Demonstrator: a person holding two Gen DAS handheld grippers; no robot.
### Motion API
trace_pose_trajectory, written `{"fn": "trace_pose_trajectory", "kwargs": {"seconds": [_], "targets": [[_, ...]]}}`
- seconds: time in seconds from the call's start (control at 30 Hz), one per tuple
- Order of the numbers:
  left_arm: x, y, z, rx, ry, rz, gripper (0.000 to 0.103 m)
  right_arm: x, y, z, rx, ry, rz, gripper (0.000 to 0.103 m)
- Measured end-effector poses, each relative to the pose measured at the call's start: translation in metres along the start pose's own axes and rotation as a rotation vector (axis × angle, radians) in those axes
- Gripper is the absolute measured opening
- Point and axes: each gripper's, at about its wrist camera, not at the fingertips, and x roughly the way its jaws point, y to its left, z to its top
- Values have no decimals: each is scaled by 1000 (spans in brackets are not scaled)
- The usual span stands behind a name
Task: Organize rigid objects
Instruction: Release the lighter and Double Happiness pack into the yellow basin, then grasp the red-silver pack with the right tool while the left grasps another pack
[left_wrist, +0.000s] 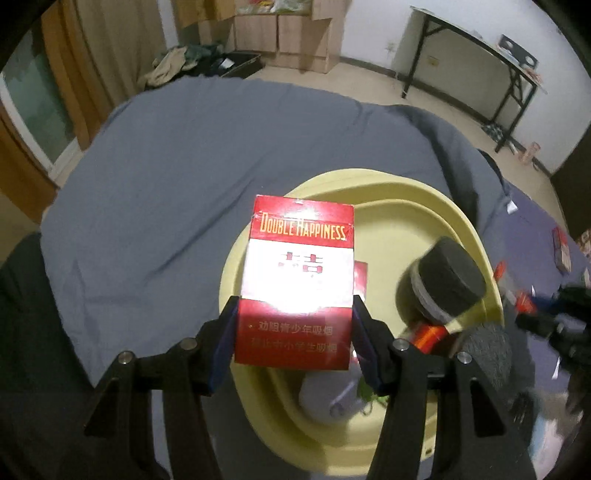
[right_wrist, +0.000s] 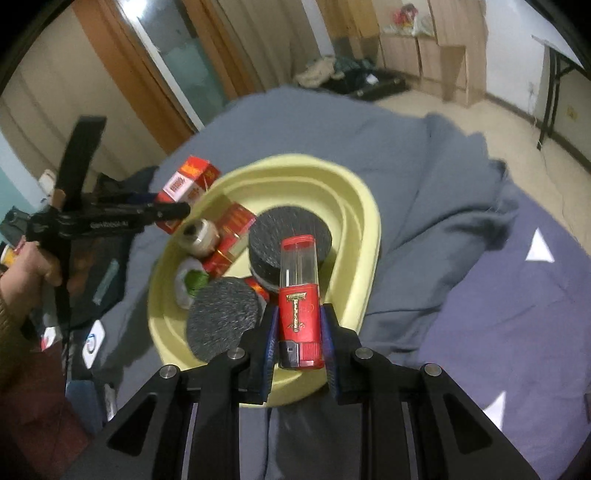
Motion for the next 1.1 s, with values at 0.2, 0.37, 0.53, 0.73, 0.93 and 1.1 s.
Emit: {"fn": "trace_pose_trajectory", "kwargs": {"seconds": [0.2, 0.37, 0.53, 0.73, 0.93, 1.1], "targets": [[24, -4, 17, 25, 56, 9, 58, 34, 11, 17, 3, 33, -5, 20], [34, -9, 20, 39, 77, -13, 58, 61, 19, 26, -2, 38, -8, 17], [45, -12, 14, 44, 118, -37, 72, 74, 16, 23, 19, 49, 2, 28], [-5, -36, 34, 12, 19, -182, 103, 27, 5, 27, 68, -91, 21, 93], [-46, -162, 60, 210, -53, -269, 103, -59, -76, 5, 142, -215, -149, 103], [-29, -279, 61, 283, -51, -344, 103, -131, -192, -63, 223, -173, -487, 103]]}}
